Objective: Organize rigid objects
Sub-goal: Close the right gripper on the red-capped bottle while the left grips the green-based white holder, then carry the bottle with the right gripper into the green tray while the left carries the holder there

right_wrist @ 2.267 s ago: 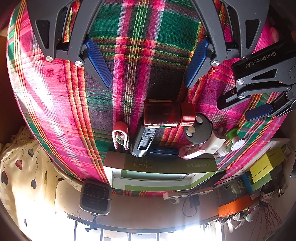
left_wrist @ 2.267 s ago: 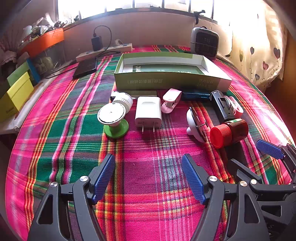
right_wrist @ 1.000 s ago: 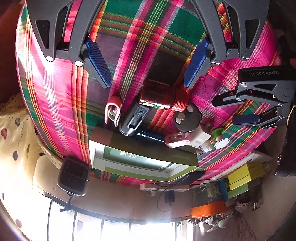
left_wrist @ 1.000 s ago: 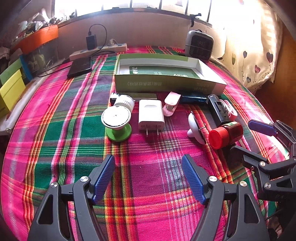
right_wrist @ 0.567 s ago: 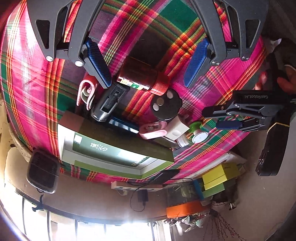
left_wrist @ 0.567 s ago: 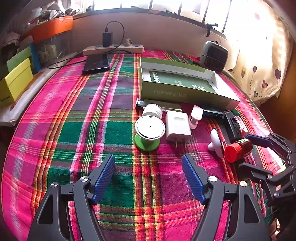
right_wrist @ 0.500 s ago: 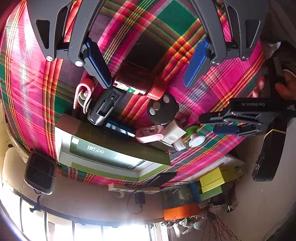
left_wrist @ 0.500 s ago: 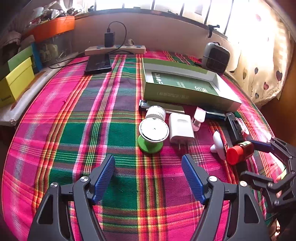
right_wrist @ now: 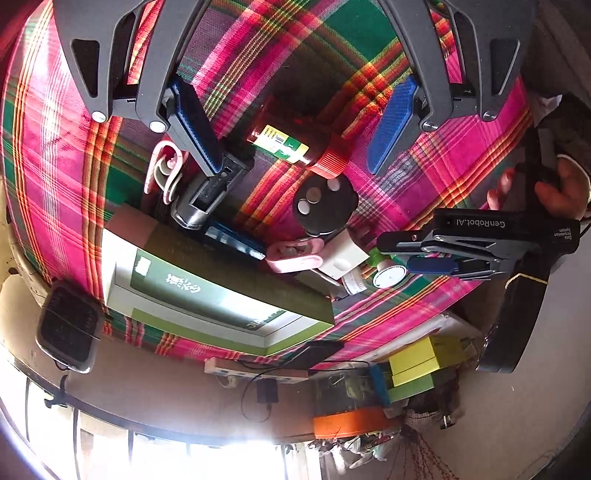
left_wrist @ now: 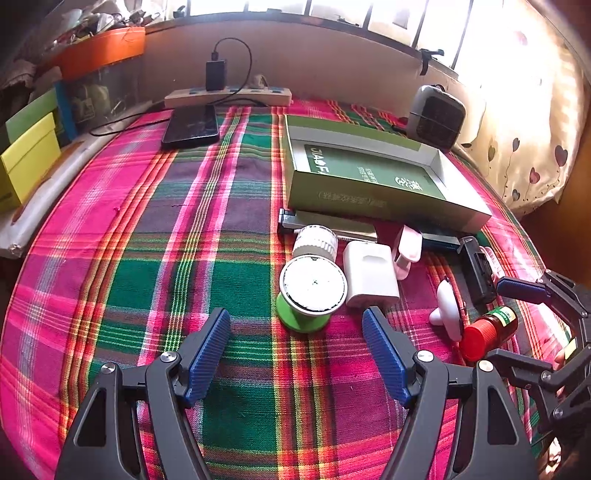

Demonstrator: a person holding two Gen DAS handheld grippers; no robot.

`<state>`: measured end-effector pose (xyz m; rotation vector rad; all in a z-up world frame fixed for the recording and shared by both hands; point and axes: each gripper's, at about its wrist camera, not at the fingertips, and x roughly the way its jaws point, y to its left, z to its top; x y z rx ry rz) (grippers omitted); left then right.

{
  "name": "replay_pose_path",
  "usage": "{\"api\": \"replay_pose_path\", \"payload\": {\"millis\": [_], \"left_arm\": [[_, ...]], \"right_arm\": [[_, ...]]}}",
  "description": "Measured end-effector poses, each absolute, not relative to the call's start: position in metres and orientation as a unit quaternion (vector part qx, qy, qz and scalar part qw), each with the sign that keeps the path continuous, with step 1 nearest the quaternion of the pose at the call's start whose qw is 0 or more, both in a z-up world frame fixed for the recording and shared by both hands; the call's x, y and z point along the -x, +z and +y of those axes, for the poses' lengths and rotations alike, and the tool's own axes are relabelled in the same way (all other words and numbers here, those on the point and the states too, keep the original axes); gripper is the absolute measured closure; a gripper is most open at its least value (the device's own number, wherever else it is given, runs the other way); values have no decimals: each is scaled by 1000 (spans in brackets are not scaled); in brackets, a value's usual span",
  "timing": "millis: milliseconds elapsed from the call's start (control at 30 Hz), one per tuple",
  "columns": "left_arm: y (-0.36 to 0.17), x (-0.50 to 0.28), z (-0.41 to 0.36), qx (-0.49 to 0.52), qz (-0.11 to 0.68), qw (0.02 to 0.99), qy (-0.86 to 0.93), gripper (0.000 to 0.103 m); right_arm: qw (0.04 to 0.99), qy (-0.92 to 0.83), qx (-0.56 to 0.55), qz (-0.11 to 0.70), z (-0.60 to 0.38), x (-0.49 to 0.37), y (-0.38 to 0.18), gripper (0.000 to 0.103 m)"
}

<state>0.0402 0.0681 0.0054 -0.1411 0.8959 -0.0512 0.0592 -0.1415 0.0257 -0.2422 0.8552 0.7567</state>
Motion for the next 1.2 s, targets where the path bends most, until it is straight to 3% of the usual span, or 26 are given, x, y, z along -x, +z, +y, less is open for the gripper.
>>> {"api": "replay_pose_path", "payload": {"millis": [233, 467, 633, 833, 900, 1067, 1200], "left_arm": [[8, -48, 75, 77, 428, 900, -22, 29], [9, -51, 79, 80, 426, 901, -23, 29], [7, -54, 77, 90, 422, 901, -38, 32], [8, -58, 76, 94, 418, 903, -43, 35], [8, -60, 76, 92, 418, 903, -41, 44], [6, -63, 72, 83, 424, 901, -46, 55], [7, -64, 69, 75, 424, 901, -49, 66]], "right_arm": [[819, 386, 120, 408, -139, -50, 23, 23], [795, 408, 117, 433, -137, -36, 15, 34], [802, 393, 102, 437, -130, -43, 10, 35], [811, 380, 106, 432, -124, -46, 12, 50], [812, 377, 101, 433, -126, -48, 13, 53], [819, 364, 86, 436, -132, -52, 13, 67], [820, 362, 80, 436, -133, -53, 13, 69]]}}
